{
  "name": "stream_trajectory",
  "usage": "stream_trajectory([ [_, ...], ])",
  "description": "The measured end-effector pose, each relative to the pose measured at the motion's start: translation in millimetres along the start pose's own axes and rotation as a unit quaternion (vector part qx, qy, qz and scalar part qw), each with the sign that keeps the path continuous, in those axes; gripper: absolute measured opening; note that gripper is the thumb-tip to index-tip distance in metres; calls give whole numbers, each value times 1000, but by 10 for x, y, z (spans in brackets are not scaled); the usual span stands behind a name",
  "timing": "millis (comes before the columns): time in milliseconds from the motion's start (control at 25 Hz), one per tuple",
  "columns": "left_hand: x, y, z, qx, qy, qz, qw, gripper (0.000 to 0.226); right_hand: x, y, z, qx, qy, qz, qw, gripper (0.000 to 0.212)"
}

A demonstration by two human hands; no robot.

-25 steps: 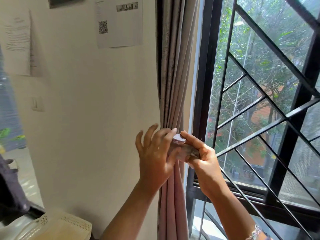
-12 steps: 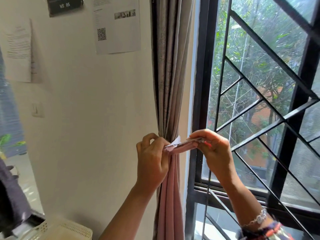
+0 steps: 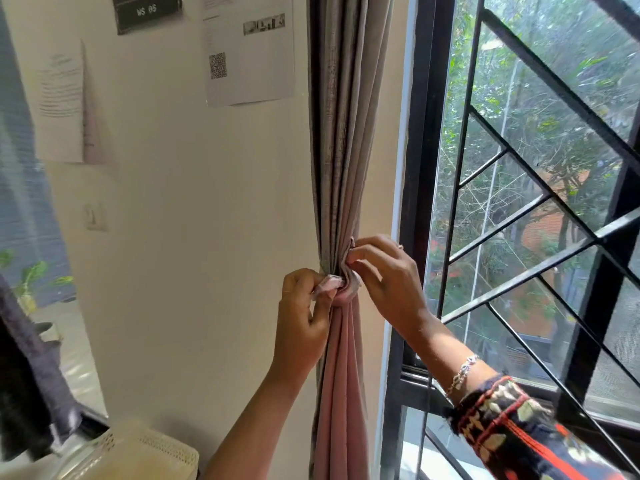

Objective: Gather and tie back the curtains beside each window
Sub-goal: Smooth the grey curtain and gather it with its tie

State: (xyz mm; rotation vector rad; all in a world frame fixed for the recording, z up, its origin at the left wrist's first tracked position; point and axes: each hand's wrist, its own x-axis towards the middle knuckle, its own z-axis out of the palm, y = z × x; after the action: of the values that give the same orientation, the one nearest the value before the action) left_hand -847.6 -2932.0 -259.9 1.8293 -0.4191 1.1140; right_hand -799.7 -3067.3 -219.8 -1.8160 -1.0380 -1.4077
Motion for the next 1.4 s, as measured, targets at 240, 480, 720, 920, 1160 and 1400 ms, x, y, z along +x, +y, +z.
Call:
stream_trajectory([
  [240, 79, -105, -92, -107, -60, -86, 989, 8, -252, 14, 107, -70, -64, -34, 995, 40],
  [480, 194, -117, -124, -140, -117, -86, 979, 7, -131, 61, 69, -76, -70, -54, 993, 19],
  [720, 251, -129, -60, 12, -91, -6, 996, 11, -28, 59, -3, -44, -185, -38, 981, 21],
  [920, 277, -136, 23, 74, -55, 0, 996, 6, -21, 85, -6, 57, -229, 74, 969, 30],
  [1160, 333, -154, 23, 8, -81, -83, 993, 9, -209, 138, -77, 32, -245, -25, 969, 44],
  [1400, 319, -152, 37, -44, -50, -106, 992, 11, -246, 222, -75, 9, -161, -66, 985, 13],
])
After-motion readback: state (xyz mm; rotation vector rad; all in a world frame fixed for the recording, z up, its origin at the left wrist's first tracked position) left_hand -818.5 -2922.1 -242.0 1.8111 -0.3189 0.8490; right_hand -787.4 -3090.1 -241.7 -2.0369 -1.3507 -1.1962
